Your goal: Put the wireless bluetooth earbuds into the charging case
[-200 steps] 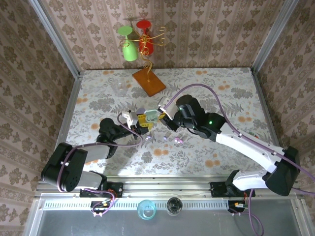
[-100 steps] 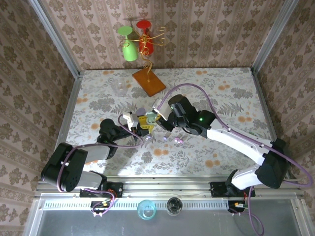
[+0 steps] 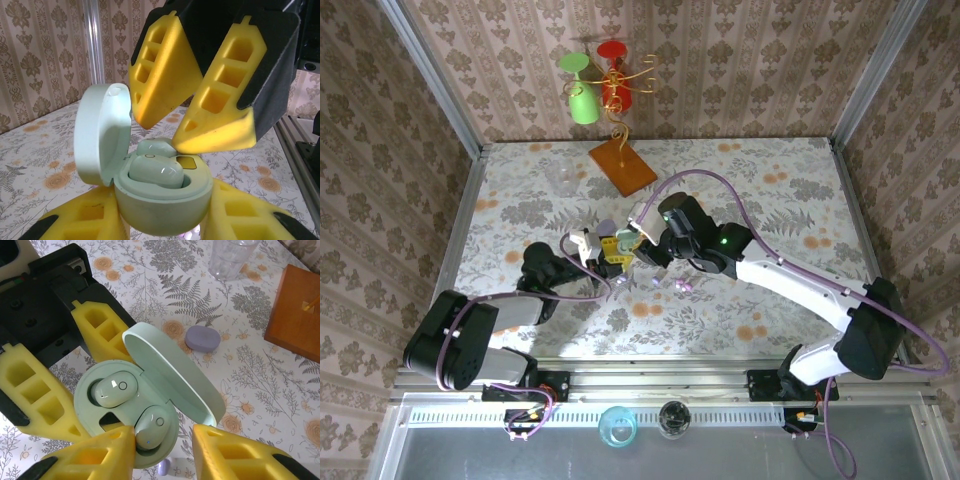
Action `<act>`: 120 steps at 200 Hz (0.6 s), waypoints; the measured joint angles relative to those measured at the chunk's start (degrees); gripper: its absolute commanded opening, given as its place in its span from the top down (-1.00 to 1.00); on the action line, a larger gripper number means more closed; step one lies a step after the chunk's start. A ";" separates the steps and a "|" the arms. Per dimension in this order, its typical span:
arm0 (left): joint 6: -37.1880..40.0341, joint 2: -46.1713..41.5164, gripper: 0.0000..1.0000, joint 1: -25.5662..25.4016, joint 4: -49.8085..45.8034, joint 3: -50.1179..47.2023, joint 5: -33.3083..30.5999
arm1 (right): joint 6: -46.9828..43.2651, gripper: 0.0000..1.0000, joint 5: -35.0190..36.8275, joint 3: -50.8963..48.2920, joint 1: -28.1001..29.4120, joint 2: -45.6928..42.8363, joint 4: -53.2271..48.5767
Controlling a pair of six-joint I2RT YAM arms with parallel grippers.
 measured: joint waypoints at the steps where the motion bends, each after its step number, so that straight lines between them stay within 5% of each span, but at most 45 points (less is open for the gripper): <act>1: 0.00 0.00 0.46 0.00 0.00 0.00 0.00 | 0.00 0.22 0.00 0.00 0.00 0.00 0.00; 66: 0.83 0.00 0.45 0.00 0.07 -0.13 0.44 | 6.08 0.05 -7.76 -2.03 -1.90 -8.76 4.04; 120: 1.66 0.00 0.44 0.00 0.07 -0.26 3.58 | 13.51 0.33 -12.26 2.99 -4.68 -3.43 4.76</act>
